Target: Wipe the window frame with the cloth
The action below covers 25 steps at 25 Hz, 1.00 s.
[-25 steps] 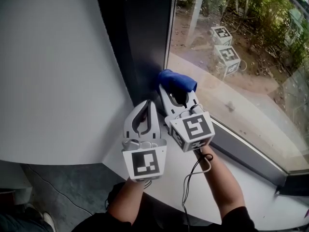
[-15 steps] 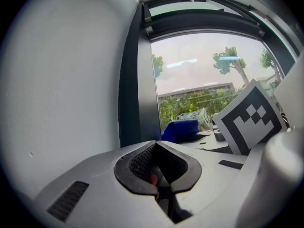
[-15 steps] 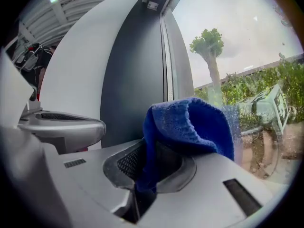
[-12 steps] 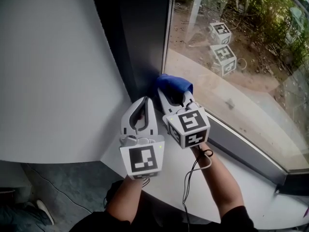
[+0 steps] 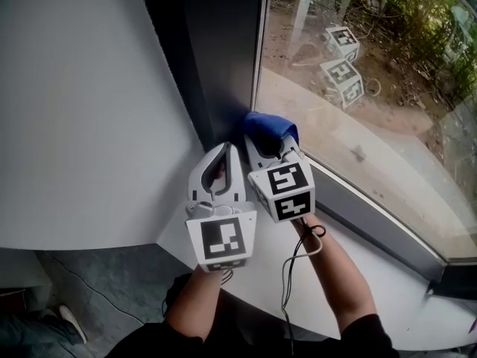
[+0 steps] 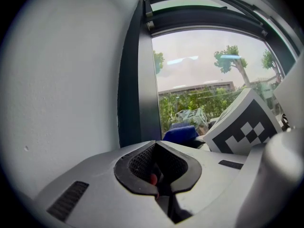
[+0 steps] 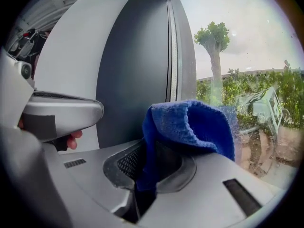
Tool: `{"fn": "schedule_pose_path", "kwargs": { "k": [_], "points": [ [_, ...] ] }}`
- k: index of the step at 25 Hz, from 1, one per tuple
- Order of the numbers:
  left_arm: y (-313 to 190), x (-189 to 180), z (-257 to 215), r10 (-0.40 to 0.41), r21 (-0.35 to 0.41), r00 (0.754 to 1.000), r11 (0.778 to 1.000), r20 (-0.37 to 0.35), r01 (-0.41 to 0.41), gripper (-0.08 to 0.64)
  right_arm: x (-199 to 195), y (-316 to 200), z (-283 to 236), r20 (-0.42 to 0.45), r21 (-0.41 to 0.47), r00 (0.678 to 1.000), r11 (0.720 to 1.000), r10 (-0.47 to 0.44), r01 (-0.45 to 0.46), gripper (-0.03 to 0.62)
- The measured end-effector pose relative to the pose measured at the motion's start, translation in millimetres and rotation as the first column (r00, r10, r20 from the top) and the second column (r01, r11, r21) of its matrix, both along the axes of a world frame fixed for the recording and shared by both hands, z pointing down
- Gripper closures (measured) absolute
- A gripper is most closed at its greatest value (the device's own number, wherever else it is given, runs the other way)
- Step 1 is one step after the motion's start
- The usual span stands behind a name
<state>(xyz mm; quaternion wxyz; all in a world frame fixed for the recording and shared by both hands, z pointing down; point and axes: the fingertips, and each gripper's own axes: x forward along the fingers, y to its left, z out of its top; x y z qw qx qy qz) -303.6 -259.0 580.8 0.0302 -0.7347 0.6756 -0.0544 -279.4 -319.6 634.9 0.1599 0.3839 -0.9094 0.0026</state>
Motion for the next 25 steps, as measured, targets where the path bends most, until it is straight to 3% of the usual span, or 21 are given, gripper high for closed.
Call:
{"fn": "schedule_pose_path", "kwargs": {
  "k": [5, 12, 25],
  "points": [
    [3.9, -0.1, 9.9, 0.0, -0.053, 1.0, 0.999, 0.009, 0.0, 0.555, 1.8, 1.7, 12.1, -0.073, -0.036, 0.997, 0.999, -0.004, 0.001, 0.552],
    [4.4, -2.2, 11.2, -0.005, -0.063, 1.0, 0.998, 0.002, 0.005, 0.555, 1.0, 3.4, 29.3, -0.163, -0.126, 0.986, 0.992, -0.045, 0.025, 0.552],
    [0.3, 0.9, 13.0, 0.012, -0.07, 0.998, 0.998, 0.055, -0.008, 0.555, 6.1, 7.9, 32.6, -0.182, -0.156, 0.981, 0.987, -0.069, 0.041, 0.552]
  ]
}}
